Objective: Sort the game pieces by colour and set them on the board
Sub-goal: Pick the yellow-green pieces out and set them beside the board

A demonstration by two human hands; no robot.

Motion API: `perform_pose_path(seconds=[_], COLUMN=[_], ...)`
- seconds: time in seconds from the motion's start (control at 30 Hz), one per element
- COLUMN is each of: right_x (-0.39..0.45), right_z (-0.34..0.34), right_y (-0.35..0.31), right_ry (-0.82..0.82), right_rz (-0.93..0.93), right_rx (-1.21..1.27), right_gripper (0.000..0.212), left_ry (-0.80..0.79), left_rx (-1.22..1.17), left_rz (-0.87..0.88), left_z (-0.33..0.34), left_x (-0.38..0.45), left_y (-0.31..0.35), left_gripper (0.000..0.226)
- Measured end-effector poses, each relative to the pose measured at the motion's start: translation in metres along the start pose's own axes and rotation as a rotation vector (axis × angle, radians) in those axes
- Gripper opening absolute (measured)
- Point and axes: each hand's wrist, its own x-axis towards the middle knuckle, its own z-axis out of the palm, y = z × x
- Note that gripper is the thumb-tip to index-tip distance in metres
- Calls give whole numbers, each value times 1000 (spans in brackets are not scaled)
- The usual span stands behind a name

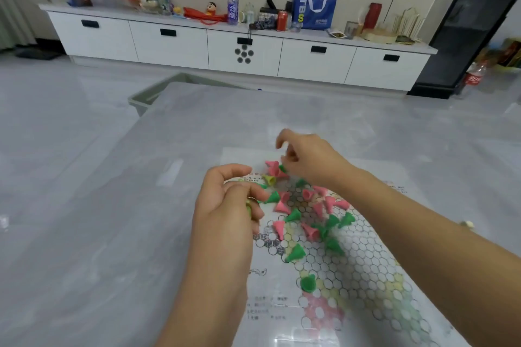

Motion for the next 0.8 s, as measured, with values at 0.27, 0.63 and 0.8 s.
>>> perform_pose_path(seconds=[0.27,0.63,0.8], right_x=[7,-6,-52], right_z=[22,6,-44], right_y=[-42,-51,-74], right_ry=[-235,-167,-33], right_rz=[-7,120,-54], right_rx=[-457,-179,245], right_gripper=[17,18,7], left_ry=[7,-25,-54], left_rx=[-49,-380,-653], left_rz=[-2,-271,-512], left_z=[0,-2,4], left_x=[0,6,4], left_y=[0,-1,-7], left_gripper=[31,21,20])
